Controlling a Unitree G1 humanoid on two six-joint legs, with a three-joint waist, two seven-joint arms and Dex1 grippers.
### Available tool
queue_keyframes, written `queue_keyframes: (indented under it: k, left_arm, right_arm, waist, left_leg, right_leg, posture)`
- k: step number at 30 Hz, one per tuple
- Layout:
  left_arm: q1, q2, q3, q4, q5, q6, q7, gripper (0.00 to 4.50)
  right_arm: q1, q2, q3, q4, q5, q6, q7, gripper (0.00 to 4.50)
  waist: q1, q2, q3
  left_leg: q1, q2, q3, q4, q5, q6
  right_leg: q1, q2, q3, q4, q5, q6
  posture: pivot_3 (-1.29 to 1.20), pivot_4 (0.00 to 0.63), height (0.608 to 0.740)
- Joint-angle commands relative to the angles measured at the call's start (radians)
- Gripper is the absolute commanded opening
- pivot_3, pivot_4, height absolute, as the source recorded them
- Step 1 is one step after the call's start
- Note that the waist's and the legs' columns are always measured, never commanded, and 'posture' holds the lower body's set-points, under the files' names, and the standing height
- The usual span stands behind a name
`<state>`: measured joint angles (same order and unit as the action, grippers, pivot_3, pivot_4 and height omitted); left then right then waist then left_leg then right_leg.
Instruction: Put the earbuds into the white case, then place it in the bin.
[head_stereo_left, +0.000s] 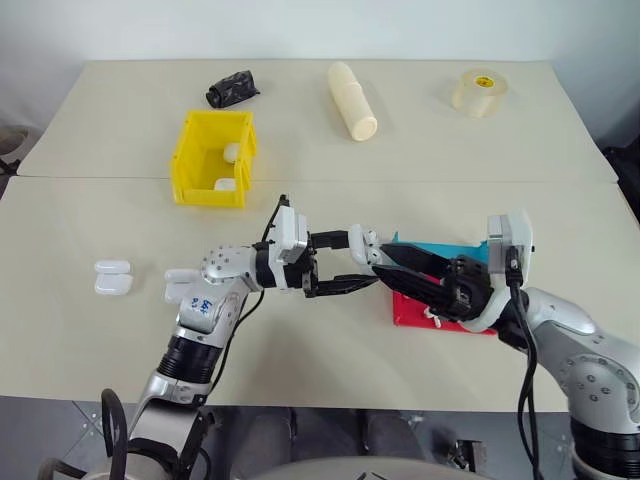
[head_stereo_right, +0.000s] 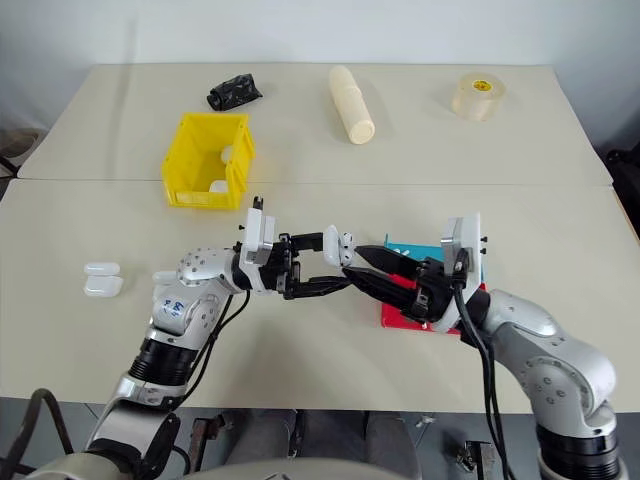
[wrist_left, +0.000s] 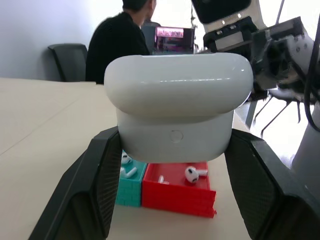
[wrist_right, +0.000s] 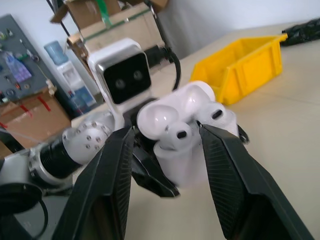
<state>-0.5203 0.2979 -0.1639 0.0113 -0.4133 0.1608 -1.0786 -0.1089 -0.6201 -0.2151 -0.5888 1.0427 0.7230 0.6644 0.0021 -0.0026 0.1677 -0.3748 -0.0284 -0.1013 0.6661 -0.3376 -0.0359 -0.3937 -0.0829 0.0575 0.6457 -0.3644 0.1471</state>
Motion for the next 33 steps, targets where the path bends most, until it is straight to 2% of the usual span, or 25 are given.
queue_keyframes:
  k: [1,5,6,9,14,20,25,30,33]
  left_arm:
    - [-0.072,0.052,-0.021,-0.003,0.117,0.007,0.062,2.78]
    - [-0.138,0.136,-0.101,0.041,0.247,-0.003,0.033,2.78]
    - [-0.145,0.148,-0.116,0.046,0.262,-0.012,0.02,2.78]
    - [-0.163,0.165,-0.163,0.036,0.317,0.004,0.017,2.78]
    - [-0.155,0.148,-0.191,-0.008,0.323,0.048,0.013,2.78]
    - [-0.148,0.135,-0.187,-0.053,0.315,0.093,0.027,2.78]
    - [-0.131,0.133,-0.153,-0.079,0.286,0.097,0.04,2.78]
    - [-0.086,0.133,-0.08,-0.117,0.197,0.091,0.023,2.78]
    - [-0.055,0.129,-0.043,-0.149,0.144,0.114,0.028,2.78]
  right_arm:
    - [-0.035,-0.057,-0.053,-0.019,0.022,-0.001,0.013,1.57]
    - [-0.103,-0.094,-0.018,-0.027,0.016,0.01,0.011,0.18]
    - [-0.112,-0.098,-0.007,-0.028,0.01,0.013,0.012,0.04]
    - [-0.171,-0.104,0.082,-0.044,-0.032,0.038,0.005,0.04]
    - [-0.272,-0.069,0.205,-0.022,-0.094,0.071,-0.037,0.04]
    - [-0.292,-0.085,0.279,0.011,-0.169,0.11,-0.023,0.04]
    - [-0.262,-0.118,0.274,0.025,-0.217,0.119,0.0,0.04]
    - [-0.168,-0.188,0.161,0.066,-0.223,0.096,0.059,0.04]
    - [-0.12,-0.194,0.104,0.086,-0.218,0.076,0.082,0.04]
  waist:
    - [0.0,-0.001,0.0]
    - [-0.005,-0.001,0.001]
    - [-0.005,-0.001,0.001]
    - [-0.004,-0.001,0.001]
    - [-0.003,-0.002,0.002]
    - [0.0,-0.003,0.002]
    - [-0.001,-0.003,0.002]
    - [0.0,-0.003,0.002]
    - [0.001,-0.004,0.003]
  left_leg:
    - [0.0,0.0,0.0,0.0,0.0,0.0]
    - [0.001,-0.003,0.0,-0.002,0.0,0.0]
    - [0.001,-0.003,0.0,-0.002,0.0,0.0]
    - [0.001,-0.002,0.0,-0.003,0.0,0.0]
    - [0.0,0.001,0.0,-0.001,0.0,0.0]
    - [0.0,0.0,-0.001,-0.001,0.0,0.0]
    - [0.0,0.0,-0.001,-0.001,0.0,0.0]
    - [0.0,0.0,-0.001,-0.001,0.0,0.0]
    - [0.0,0.0,-0.001,0.0,0.0,0.0]
  right_leg:
    - [0.0,0.0,0.0,0.0,0.0,0.0]
    - [0.0,0.002,0.0,0.0,0.0,0.0]
    - [0.0,0.002,0.001,-0.001,0.0,0.0]
    - [-0.001,0.002,0.0,0.0,0.0,0.0]
    - [-0.001,0.001,0.001,-0.001,0.0,0.0]
    - [-0.001,0.0,0.001,0.0,0.0,0.0]
    - [-0.001,0.0,0.0,0.0,0.0,0.0]
    - [-0.001,0.0,0.0,0.0,0.0,0.0]
    - [-0.001,0.0,0.0,0.0,0.0,0.0]
  posture:
    - [0.0,0.15,0.74]
    - [0.0,0.15,0.74]
    - [0.0,0.15,0.74]
    - [0.0,0.15,0.74]
    - [0.0,0.15,0.74]
    - [0.0,0.15,0.74]
    - [0.0,0.15,0.74]
    - [0.0,0.15,0.74]
    - [0.0,0.15,0.74]
